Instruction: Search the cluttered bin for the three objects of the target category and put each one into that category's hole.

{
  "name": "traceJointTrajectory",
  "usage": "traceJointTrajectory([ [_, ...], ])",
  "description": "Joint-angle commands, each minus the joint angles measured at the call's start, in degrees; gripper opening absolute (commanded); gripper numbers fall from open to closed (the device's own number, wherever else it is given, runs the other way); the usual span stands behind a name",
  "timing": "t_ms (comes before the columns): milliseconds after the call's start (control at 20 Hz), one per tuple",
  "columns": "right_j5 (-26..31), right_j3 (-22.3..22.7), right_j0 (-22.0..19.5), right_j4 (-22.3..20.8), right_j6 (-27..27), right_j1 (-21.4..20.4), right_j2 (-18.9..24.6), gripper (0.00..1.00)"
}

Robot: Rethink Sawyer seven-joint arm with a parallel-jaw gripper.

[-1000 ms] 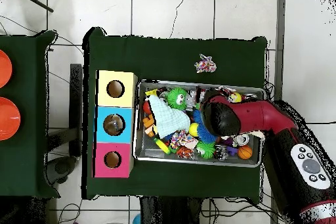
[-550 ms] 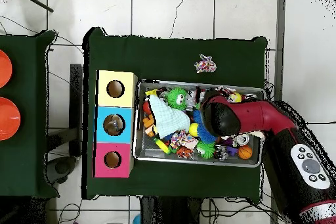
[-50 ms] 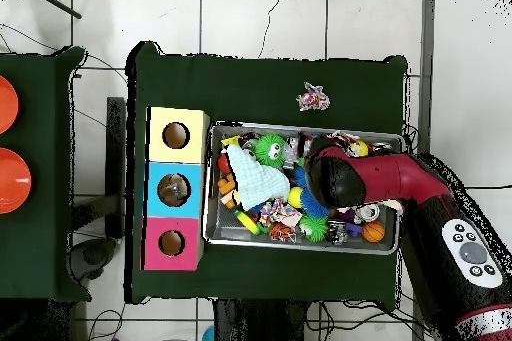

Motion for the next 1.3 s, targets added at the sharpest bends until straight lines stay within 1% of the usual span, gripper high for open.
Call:
traceJointTrajectory([
  [50, -1.74, 2.48, 0.49, -4.37, -4.05, 2.26, -0.78, 1.00],
  [800, -5.08, 2.85, 0.29, -5.58, -3.18, 3.14, -1.44, 1.00],
  [1300, -5.33, 2.95, -0.77, -4.68, -4.00, 3.85, -0.59, 1.00],
])
